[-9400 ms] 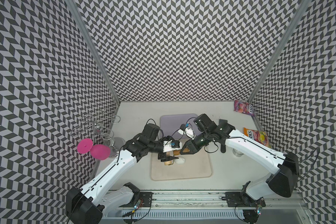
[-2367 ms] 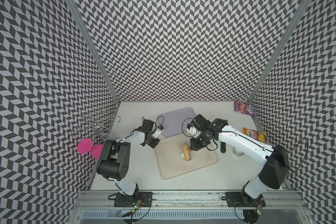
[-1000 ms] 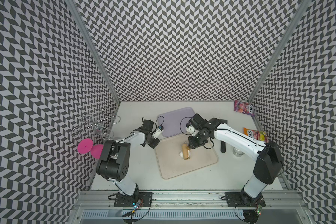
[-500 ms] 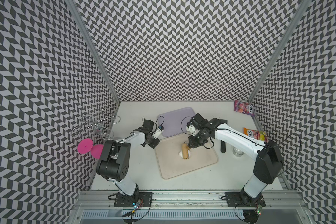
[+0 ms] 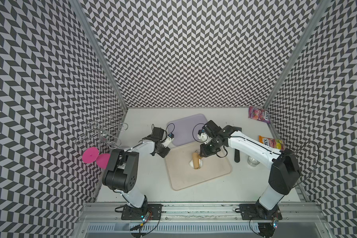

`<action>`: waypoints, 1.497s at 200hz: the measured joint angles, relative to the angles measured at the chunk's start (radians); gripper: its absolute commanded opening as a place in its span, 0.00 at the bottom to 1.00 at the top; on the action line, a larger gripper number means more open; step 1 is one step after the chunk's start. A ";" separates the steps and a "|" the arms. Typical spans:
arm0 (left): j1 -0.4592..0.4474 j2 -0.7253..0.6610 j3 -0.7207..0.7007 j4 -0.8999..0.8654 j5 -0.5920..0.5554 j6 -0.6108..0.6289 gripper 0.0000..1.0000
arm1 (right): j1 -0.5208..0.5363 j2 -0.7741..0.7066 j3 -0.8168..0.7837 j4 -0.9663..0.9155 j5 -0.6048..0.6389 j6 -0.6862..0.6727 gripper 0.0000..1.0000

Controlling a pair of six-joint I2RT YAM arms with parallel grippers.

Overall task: Roll out the dumpling wrappers from the dough
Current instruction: Flatten out the dough on the work surface.

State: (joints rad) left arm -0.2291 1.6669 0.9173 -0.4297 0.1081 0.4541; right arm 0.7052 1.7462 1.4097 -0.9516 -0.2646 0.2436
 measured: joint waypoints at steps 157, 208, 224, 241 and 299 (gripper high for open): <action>0.000 -0.001 -0.003 0.003 0.000 -0.003 0.00 | -0.008 0.011 -0.019 0.044 -0.054 -0.039 0.00; 0.000 -0.002 -0.005 0.006 0.000 -0.003 0.00 | -0.008 0.019 -0.019 0.055 -0.070 -0.041 0.00; 0.000 -0.003 -0.006 0.008 0.000 -0.003 0.00 | -0.008 0.021 -0.020 0.058 -0.074 -0.042 0.00; 0.000 -0.003 -0.006 0.008 0.000 -0.003 0.00 | -0.008 0.023 -0.021 0.062 -0.079 -0.043 0.00; 0.000 -0.003 -0.006 0.008 0.000 -0.004 0.00 | -0.008 0.030 -0.023 0.074 -0.096 -0.046 0.00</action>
State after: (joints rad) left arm -0.2295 1.6638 0.9108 -0.4217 0.1085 0.4503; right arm 0.6971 1.7760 1.3872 -0.8772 -0.3603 0.1978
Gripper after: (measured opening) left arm 0.070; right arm 0.308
